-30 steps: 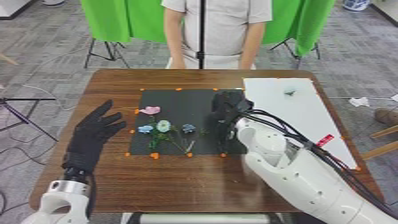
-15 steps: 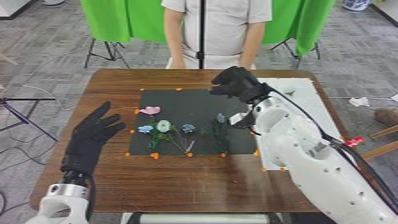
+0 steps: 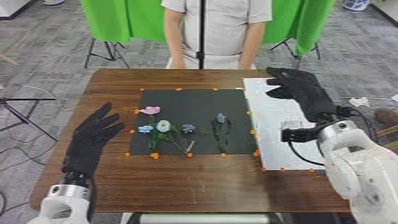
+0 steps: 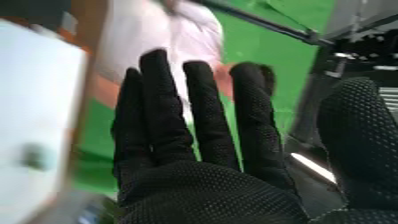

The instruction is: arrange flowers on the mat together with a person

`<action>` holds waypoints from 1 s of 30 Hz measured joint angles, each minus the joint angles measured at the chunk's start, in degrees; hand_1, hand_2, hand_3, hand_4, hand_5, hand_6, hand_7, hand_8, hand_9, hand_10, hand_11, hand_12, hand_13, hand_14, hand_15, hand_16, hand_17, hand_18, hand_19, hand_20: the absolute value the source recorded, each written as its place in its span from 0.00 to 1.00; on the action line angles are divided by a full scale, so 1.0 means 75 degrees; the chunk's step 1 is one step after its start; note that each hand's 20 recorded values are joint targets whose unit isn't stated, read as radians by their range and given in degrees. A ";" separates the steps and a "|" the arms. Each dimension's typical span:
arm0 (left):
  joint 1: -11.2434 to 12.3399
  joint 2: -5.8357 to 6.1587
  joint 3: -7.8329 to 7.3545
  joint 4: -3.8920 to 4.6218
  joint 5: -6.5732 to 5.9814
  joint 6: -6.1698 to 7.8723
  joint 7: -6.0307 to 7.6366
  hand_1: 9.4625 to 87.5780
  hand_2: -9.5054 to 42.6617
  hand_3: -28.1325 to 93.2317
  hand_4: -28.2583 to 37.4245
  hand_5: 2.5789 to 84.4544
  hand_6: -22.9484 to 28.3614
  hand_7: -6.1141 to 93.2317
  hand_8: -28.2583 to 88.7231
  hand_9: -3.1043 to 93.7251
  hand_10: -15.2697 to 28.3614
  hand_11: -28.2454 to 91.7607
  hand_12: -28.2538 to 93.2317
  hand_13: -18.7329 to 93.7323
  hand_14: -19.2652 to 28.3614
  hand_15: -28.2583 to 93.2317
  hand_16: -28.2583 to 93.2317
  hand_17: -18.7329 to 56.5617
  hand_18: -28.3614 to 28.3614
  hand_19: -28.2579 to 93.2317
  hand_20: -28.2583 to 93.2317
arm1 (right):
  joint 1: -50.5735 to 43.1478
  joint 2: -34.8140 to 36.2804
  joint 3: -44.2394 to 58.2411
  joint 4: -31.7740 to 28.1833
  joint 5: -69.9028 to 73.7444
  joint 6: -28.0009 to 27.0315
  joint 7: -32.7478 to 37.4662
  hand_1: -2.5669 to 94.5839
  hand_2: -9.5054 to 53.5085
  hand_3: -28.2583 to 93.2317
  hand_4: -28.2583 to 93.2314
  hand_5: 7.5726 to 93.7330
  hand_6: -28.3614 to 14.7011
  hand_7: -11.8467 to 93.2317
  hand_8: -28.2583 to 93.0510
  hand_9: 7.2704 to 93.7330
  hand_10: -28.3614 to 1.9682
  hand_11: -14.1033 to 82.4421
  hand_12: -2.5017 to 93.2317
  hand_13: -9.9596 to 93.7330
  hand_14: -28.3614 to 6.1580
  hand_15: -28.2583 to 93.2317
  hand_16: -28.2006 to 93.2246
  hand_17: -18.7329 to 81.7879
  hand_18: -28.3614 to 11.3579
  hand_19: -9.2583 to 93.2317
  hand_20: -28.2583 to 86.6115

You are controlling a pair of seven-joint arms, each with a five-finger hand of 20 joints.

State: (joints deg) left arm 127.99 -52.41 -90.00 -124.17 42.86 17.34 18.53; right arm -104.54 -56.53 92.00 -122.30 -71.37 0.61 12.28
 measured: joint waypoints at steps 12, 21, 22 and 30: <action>0.0009 0.0002 0.0074 -0.0016 0.0039 0.0046 -0.0004 0.16 0.32 0.88 0.00 0.39 0.54 0.17 0.16 0.40 0.74 0.40 0.31 0.41 0.95 0.59 0.19 0.13 0.95 0.63 0.36 | -0.1650 -0.0327 -0.0183 -0.0174 -0.0095 -0.0584 -0.0169 0.18 0.34 0.83 0.00 0.33 0.73 0.23 0.14 0.39 0.55 0.21 0.17 0.41 0.29 0.47 0.34 0.23 0.24 0.59 0.40; 0.0001 -0.0082 0.0092 -0.0004 0.0086 0.0034 -0.0048 0.16 0.31 0.89 0.00 0.39 0.53 0.18 0.16 0.40 0.74 0.40 0.31 0.41 0.95 0.59 0.18 0.13 0.95 0.63 0.36 | -0.1510 -0.0579 -0.0661 -0.0179 -0.0289 -0.0163 -0.0363 0.18 0.33 0.83 0.00 0.33 0.74 0.23 0.14 0.39 0.56 0.20 0.16 0.40 0.29 0.46 0.34 0.23 0.24 0.59 0.40; -0.0003 -0.0094 0.0092 -0.0003 0.0099 0.0030 -0.0058 0.16 0.31 0.89 0.00 0.39 0.53 0.18 0.16 0.40 0.74 0.40 0.31 0.41 0.95 0.59 0.18 0.13 0.95 0.63 0.36 | -0.1499 -0.0579 -0.0664 -0.0187 -0.0289 -0.0095 -0.0387 0.18 0.33 0.83 0.00 0.33 0.74 0.23 0.14 0.39 0.56 0.20 0.16 0.40 0.29 0.46 0.34 0.22 0.23 0.58 0.40; -0.0016 -0.0159 0.0071 -0.0001 0.0170 0.0002 -0.0139 0.17 0.30 0.89 0.00 0.39 0.53 0.17 0.16 0.40 0.74 0.41 0.31 0.41 0.95 0.59 0.18 0.13 0.95 0.63 0.36 | -0.1404 -0.0596 -0.0543 -0.0114 -0.0272 0.0755 -0.0444 0.17 0.33 0.83 0.00 0.34 0.73 0.23 0.14 0.39 0.56 0.21 0.17 0.41 0.28 0.46 0.35 0.22 0.22 0.59 0.40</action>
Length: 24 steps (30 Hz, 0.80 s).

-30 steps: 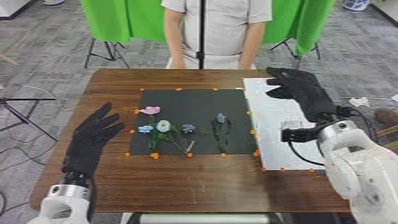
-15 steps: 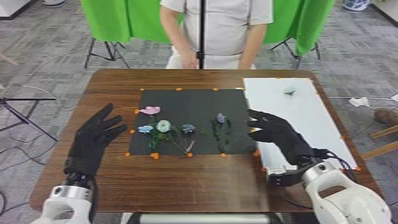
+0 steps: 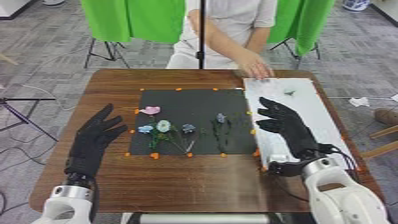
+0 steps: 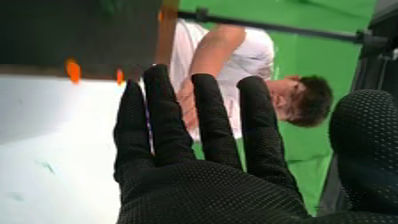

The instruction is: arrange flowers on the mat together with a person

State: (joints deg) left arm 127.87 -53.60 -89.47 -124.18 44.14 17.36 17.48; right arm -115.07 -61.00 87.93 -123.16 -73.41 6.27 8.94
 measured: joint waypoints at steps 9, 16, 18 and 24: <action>0.0003 -0.0001 -0.0023 0.0001 0.0002 -0.0008 0.0008 0.17 0.30 0.89 0.00 0.39 0.53 0.17 0.16 0.41 0.74 0.41 0.31 0.41 0.95 0.60 0.18 0.13 0.95 0.63 0.36 | 0.0017 -0.0034 0.0133 0.0055 0.0158 -0.0103 -0.0050 0.17 0.33 0.83 0.00 0.34 0.73 0.23 0.14 0.40 0.56 0.21 0.17 0.42 0.28 0.47 0.35 0.23 0.21 0.59 0.41; -0.0006 -0.0002 -0.0020 0.0011 -0.0002 -0.0031 -0.0008 0.18 0.29 0.89 0.00 0.39 0.54 0.18 0.16 0.41 0.75 0.42 0.31 0.42 0.97 0.61 0.18 0.14 0.96 0.65 0.37 | 0.0006 -0.0057 0.0078 0.0097 0.0229 -0.0103 -0.0100 0.17 0.32 0.83 0.00 0.41 0.70 0.25 0.13 0.44 0.50 0.25 0.17 0.44 0.29 0.52 0.33 0.24 0.19 0.61 0.42; 0.0005 -0.0020 -0.0039 0.0011 0.0005 -0.0060 -0.0054 0.18 0.29 0.89 0.00 0.39 0.54 0.18 0.16 0.41 0.75 0.42 0.31 0.41 0.96 0.61 0.18 0.14 0.96 0.64 0.37 | -0.0021 -0.0087 0.0084 0.0097 0.0234 -0.0103 -0.0100 0.17 0.32 0.84 0.00 0.40 0.71 0.25 0.13 0.44 0.51 0.24 0.17 0.43 0.28 0.50 0.33 0.24 0.18 0.60 0.41; 0.0058 -0.0089 -0.0113 0.0008 0.0051 -0.0121 -0.0184 0.18 0.29 0.89 0.01 0.39 0.54 0.17 0.16 0.40 0.75 0.41 0.31 0.41 0.95 0.60 0.18 0.13 0.96 0.64 0.37 | -0.0167 -0.0153 0.0159 0.0093 0.0237 -0.0108 -0.0097 0.17 0.32 0.84 0.00 0.41 0.71 0.25 0.13 0.44 0.51 0.24 0.18 0.40 0.31 0.44 0.35 0.26 0.06 0.60 0.39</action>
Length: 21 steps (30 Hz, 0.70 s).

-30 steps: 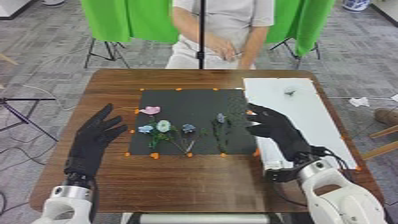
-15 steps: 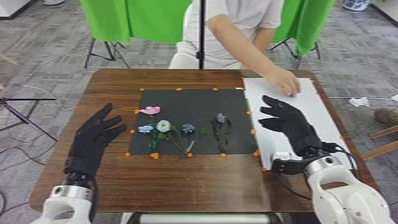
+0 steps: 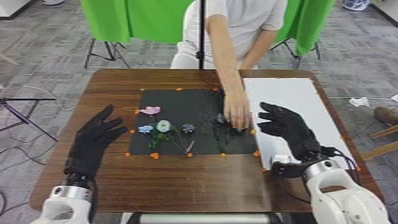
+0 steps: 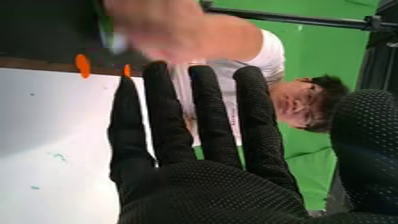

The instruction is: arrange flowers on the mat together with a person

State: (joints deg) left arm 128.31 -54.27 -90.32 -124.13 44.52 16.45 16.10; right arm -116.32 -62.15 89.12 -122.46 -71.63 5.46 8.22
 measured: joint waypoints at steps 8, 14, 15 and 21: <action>0.0049 -0.0009 -0.0002 -0.0006 0.0024 -0.0020 -0.0080 0.18 0.29 0.89 0.01 0.39 0.54 0.17 0.17 0.41 0.75 0.42 0.31 0.41 0.95 0.60 0.18 0.13 0.96 0.64 0.37 | -0.0098 0.0000 -0.0002 0.0000 0.0035 0.0015 -0.0012 0.17 0.32 0.84 0.00 0.41 0.71 0.25 0.13 0.43 0.52 0.24 0.17 0.39 0.31 0.43 0.36 0.27 0.02 0.61 0.39; 0.0069 -0.0023 -0.0004 -0.0007 0.0036 -0.0025 -0.0114 0.18 0.29 0.89 0.01 0.39 0.54 0.17 0.17 0.41 0.75 0.42 0.31 0.41 0.95 0.60 0.18 0.13 0.96 0.64 0.37 | -0.0114 -0.0004 -0.0002 0.0000 0.0042 0.0014 -0.0012 0.17 0.32 0.84 0.00 0.40 0.71 0.25 0.13 0.43 0.51 0.24 0.17 0.39 0.30 0.44 0.37 0.26 0.02 0.61 0.38; 0.0071 -0.0024 -0.0004 -0.0007 0.0038 -0.0027 -0.0117 0.18 0.29 0.89 0.01 0.39 0.54 0.17 0.17 0.41 0.75 0.42 0.31 0.41 0.95 0.60 0.18 0.13 0.96 0.64 0.37 | -0.0116 -0.0004 -0.0002 0.0000 0.0042 0.0013 -0.0012 0.17 0.32 0.84 0.00 0.40 0.71 0.25 0.13 0.43 0.52 0.24 0.17 0.39 0.30 0.44 0.37 0.26 0.02 0.61 0.38; 0.0088 -0.0035 -0.0004 -0.0010 0.0043 -0.0034 -0.0123 0.18 0.29 0.89 0.01 0.39 0.54 0.17 0.17 0.41 0.75 0.42 0.31 0.41 0.95 0.60 0.18 0.13 0.96 0.64 0.37 | -0.0118 -0.0020 -0.0002 0.0007 0.0043 0.0012 -0.0019 0.17 0.32 0.84 0.00 0.40 0.71 0.25 0.13 0.43 0.52 0.24 0.17 0.39 0.30 0.44 0.37 0.26 0.02 0.61 0.38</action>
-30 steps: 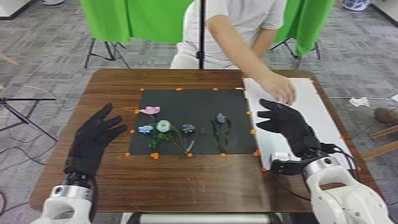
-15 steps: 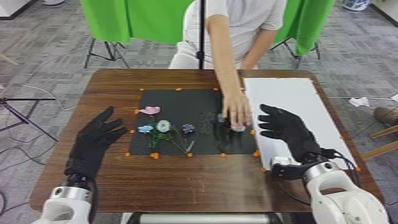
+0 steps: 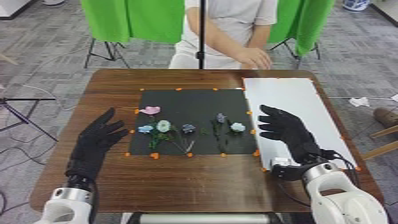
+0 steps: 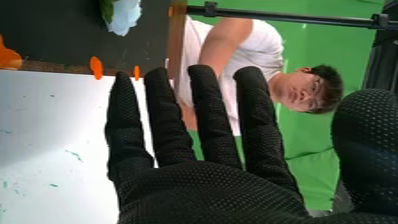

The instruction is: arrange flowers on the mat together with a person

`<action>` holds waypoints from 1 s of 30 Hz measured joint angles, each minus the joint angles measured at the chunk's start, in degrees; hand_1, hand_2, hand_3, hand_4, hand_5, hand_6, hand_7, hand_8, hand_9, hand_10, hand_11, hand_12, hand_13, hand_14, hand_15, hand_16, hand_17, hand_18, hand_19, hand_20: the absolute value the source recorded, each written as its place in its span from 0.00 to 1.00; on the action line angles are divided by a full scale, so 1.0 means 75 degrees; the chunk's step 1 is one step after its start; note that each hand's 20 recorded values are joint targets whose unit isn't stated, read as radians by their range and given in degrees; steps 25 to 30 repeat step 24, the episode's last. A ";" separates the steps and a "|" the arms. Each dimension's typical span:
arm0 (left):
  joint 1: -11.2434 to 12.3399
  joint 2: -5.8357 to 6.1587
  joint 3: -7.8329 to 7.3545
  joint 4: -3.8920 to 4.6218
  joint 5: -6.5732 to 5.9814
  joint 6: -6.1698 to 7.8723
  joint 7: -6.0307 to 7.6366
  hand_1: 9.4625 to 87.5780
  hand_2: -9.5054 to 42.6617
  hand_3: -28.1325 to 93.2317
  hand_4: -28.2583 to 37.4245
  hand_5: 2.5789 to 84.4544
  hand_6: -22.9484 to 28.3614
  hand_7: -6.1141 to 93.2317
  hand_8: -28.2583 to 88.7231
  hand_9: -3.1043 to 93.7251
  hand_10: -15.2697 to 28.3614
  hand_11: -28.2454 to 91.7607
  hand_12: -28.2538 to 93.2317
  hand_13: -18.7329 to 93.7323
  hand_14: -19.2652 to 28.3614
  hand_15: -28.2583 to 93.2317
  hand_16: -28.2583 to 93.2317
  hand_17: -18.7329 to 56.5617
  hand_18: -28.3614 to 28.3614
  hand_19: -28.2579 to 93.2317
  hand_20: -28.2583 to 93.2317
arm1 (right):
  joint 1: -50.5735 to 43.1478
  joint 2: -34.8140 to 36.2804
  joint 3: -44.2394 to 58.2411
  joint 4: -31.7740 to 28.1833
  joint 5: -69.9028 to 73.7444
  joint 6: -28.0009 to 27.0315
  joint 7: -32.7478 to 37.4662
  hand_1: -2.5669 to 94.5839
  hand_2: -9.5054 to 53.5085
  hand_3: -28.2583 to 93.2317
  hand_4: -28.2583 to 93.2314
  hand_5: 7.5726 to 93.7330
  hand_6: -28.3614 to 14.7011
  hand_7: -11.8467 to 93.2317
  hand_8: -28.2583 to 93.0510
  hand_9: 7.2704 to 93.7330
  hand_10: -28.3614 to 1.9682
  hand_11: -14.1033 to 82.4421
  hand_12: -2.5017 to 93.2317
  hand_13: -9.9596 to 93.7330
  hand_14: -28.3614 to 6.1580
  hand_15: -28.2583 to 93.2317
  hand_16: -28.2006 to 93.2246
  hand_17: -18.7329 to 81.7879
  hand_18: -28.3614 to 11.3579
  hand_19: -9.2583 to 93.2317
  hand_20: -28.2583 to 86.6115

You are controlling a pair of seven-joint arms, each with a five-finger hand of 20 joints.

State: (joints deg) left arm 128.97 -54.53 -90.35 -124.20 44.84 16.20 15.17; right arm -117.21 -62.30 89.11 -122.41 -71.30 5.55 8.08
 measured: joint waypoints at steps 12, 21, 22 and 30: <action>0.0003 -0.0004 0.0001 0.0004 -0.0005 0.0000 0.0070 0.18 0.28 0.89 0.01 0.39 0.53 0.17 0.16 0.41 0.74 0.41 0.31 0.41 0.95 0.60 0.18 0.13 0.96 0.64 0.37 | 0.0118 -0.0138 0.0008 0.0083 -0.0007 -0.0027 -0.0006 0.17 0.32 0.84 0.00 0.40 0.71 0.25 0.13 0.43 0.52 0.23 0.17 0.40 0.29 0.44 0.36 0.26 0.02 0.61 0.37; 0.0005 0.0009 0.0001 0.0004 -0.0020 0.0007 0.0145 0.18 0.29 0.89 0.01 0.39 0.53 0.17 0.16 0.40 0.74 0.41 0.31 0.41 0.95 0.60 0.18 0.13 0.96 0.64 0.37 | 0.0182 -0.0213 0.0002 0.0106 -0.0010 -0.0023 -0.0014 0.17 0.32 0.84 0.00 0.40 0.72 0.25 0.13 0.43 0.52 0.23 0.17 0.41 0.29 0.45 0.36 0.26 0.02 0.61 0.37; 0.0005 0.0013 0.0001 0.0004 -0.0022 0.0007 0.0151 0.18 0.29 0.89 0.01 0.39 0.53 0.17 0.16 0.40 0.74 0.41 0.31 0.41 0.95 0.60 0.18 0.13 0.96 0.64 0.37 | 0.0186 -0.0214 0.0002 0.0108 -0.0010 -0.0023 -0.0015 0.17 0.32 0.84 0.00 0.40 0.72 0.25 0.13 0.43 0.52 0.23 0.17 0.41 0.29 0.45 0.36 0.26 0.02 0.62 0.37; 0.0005 0.0021 0.0004 0.0004 -0.0023 0.0009 0.0160 0.18 0.29 0.89 0.01 0.39 0.53 0.18 0.16 0.40 0.74 0.41 0.31 0.42 0.94 0.59 0.18 0.13 0.96 0.64 0.37 | 0.0192 -0.0219 0.0002 0.0111 -0.0010 -0.0023 -0.0018 0.17 0.32 0.84 0.00 0.40 0.72 0.25 0.13 0.43 0.52 0.23 0.17 0.41 0.28 0.45 0.36 0.26 0.02 0.62 0.37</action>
